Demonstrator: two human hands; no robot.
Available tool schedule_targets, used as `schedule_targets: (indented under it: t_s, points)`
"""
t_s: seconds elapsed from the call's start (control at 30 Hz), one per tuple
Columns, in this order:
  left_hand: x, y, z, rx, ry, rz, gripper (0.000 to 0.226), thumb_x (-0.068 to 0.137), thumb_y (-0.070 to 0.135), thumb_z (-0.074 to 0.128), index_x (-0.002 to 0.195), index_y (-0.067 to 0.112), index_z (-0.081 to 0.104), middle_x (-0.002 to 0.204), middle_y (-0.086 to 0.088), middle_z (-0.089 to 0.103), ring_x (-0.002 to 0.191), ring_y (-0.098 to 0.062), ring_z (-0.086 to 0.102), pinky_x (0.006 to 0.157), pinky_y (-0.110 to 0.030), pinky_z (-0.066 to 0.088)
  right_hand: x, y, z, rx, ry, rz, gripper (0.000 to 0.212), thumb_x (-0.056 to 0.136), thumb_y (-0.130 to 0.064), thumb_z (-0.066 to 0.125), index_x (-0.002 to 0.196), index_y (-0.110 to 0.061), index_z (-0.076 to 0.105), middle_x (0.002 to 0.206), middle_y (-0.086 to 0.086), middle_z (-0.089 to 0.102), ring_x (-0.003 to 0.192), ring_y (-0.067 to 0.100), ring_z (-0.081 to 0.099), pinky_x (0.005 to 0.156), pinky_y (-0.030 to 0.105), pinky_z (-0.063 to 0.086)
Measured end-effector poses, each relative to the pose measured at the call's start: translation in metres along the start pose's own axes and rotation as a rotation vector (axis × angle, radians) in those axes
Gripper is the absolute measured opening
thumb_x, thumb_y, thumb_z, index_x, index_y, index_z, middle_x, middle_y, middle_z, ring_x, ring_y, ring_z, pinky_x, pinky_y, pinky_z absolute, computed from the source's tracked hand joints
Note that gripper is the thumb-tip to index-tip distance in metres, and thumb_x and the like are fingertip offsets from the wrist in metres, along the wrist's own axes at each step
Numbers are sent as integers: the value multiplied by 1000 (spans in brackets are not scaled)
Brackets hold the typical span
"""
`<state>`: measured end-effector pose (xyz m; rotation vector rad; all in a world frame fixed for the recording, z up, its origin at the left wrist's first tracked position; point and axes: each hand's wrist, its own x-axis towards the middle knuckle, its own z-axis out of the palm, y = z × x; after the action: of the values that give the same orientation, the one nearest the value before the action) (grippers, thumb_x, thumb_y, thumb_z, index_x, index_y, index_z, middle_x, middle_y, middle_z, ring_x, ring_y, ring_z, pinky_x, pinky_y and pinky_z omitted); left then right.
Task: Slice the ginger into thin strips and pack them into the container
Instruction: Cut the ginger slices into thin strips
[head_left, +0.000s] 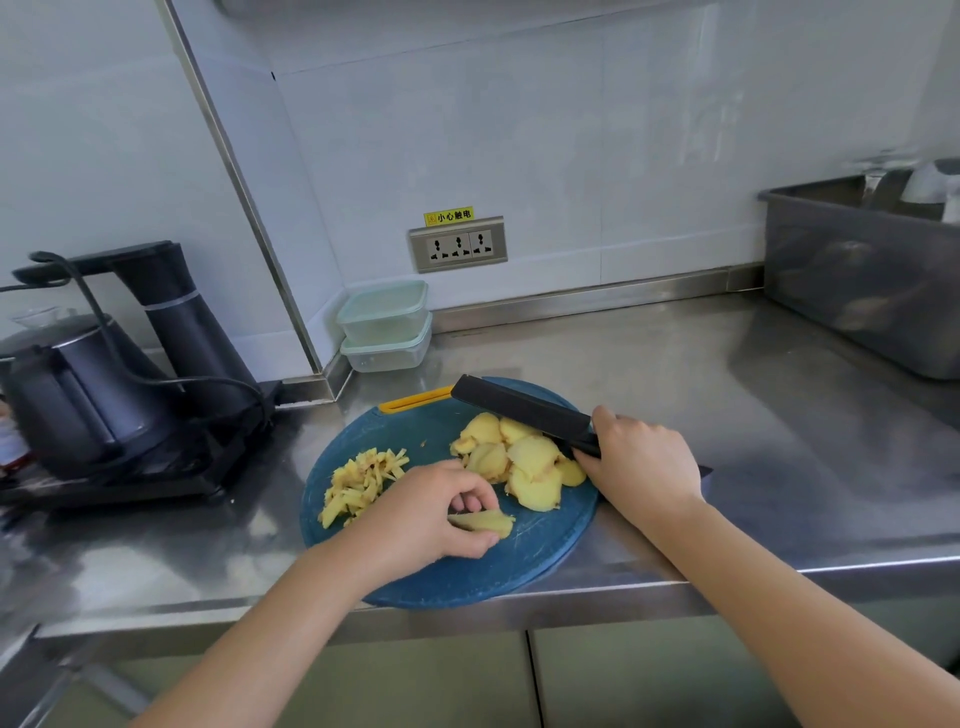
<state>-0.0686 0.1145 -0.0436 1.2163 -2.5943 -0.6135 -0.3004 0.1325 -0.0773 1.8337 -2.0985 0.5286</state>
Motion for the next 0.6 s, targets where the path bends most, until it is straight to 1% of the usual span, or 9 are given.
schedule_targets:
  t_s: [0.13, 0.27, 0.33, 0.43, 0.5, 0.57, 0.6]
  points:
    - [-7, -7, -10, 48, -51, -3, 18, 74, 31, 75, 86, 39, 64, 89, 15, 56, 83, 3, 50, 70, -9, 41, 1, -1, -3, 1, -14, 8, 29, 96, -45, 44, 98, -16, 48, 86, 1, 64, 72, 25, 62, 55, 29, 31]
    - [-13, -11, -14, 10, -68, 0, 20, 78, 30, 74, 93, 39, 65, 92, 15, 56, 83, 8, 50, 68, -8, 40, 0, -1, -4, 2, -38, 28, 27, 96, -45, 44, 90, -18, 39, 82, 0, 61, 62, 22, 46, 54, 29, 31]
    - [-14, -11, -14, 1, -77, 0, 20, 80, 30, 73, 96, 39, 65, 93, 15, 55, 83, 9, 50, 69, -8, 41, 1, 0, -4, 19, -35, 68, 29, 95, -44, 44, 88, -17, 37, 76, -2, 54, 62, 21, 43, 55, 29, 32]
    - [-12, -8, -17, 20, -115, -10, 21, 79, 33, 74, 97, 39, 65, 94, 15, 56, 84, 6, 52, 70, -9, 43, 2, 3, -3, 51, -23, 129, 30, 95, -45, 46, 87, -17, 35, 74, -4, 47, 63, 21, 43, 55, 28, 32]
    - [-10, -5, -21, 17, -135, -40, 26, 75, 43, 76, 99, 38, 65, 95, 17, 59, 86, 3, 54, 72, -12, 45, 2, 5, -3, 56, -23, 138, 31, 95, -46, 46, 87, -18, 36, 74, -4, 46, 63, 20, 45, 55, 28, 33]
    - [-5, -3, -24, -7, -73, -59, 30, 75, 51, 73, 100, 38, 64, 97, 18, 60, 89, 4, 55, 74, -14, 46, 2, 6, -2, 63, -26, 140, 31, 95, -46, 47, 88, -18, 37, 74, -4, 47, 65, 21, 52, 55, 28, 35]
    - [0, -2, -25, -14, -20, -56, 28, 76, 50, 71, 100, 38, 64, 98, 18, 60, 90, 4, 55, 76, -15, 47, 2, 6, -2, 63, -29, 141, 31, 95, -47, 47, 88, -18, 37, 74, -4, 48, 68, 22, 56, 55, 28, 36]
